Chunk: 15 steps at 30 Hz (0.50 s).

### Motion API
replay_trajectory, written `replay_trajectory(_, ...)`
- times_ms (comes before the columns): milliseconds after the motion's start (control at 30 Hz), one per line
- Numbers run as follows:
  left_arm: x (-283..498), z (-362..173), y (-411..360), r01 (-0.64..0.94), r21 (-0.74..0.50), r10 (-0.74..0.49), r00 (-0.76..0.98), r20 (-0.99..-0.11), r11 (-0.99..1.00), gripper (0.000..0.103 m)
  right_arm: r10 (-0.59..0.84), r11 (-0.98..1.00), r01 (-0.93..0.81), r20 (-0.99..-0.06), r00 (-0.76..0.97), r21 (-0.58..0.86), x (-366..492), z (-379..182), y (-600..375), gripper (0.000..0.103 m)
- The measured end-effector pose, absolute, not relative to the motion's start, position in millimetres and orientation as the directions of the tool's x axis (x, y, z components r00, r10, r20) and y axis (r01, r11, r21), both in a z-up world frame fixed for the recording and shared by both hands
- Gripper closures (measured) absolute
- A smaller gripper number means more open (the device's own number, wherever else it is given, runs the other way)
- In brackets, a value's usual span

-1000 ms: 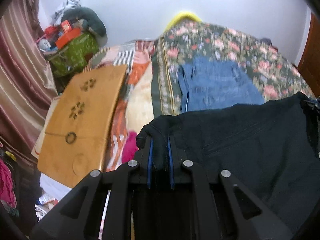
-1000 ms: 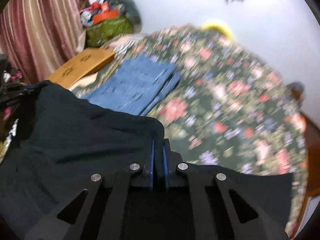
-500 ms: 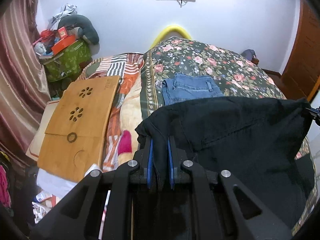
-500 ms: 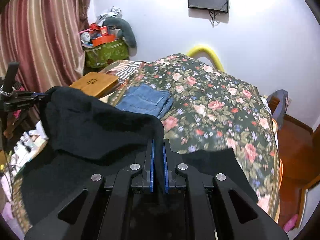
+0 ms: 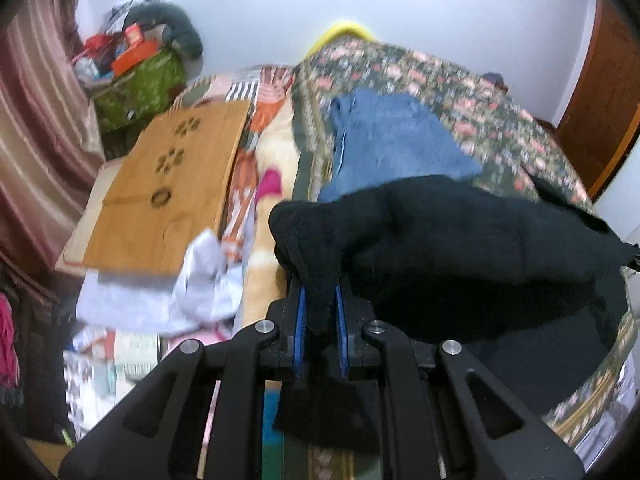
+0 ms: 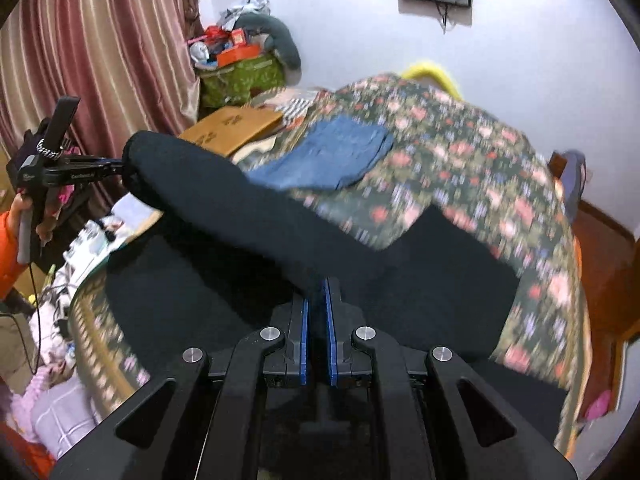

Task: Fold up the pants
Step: 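Lift the waistband with both grippers and fold it over toward the hems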

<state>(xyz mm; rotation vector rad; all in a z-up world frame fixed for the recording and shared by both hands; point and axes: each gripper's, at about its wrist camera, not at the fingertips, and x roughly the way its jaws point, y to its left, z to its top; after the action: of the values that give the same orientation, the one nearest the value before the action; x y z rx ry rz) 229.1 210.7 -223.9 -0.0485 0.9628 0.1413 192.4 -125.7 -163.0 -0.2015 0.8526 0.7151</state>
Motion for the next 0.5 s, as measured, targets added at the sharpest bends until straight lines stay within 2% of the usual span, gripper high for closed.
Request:
replay_trajectory(300, 172, -294, 207, -0.163, -0.018, 0.06, 0.46, -0.886, 0.986, 0.09, 0.416, 0.79, -0.605, -0.815, 0.404, 0.104, 150, -211, -123, 0.095)
replay_trajectory(433, 164, -299, 204, -0.169, -0.012, 0.067, 0.452, -0.89, 0.986, 0.087, 0.406, 0.798, -0.594, -0.816, 0.411, 0.098, 147, -204, -129, 0.093)
replay_trajectory(500, 162, -295, 205, -0.17, 0.016, 0.092, 0.448, -0.889, 0.985, 0.086, 0.401, 0.801, -0.591, -0.82, 0.408, 0.097, 146, -198, -135, 0.088)
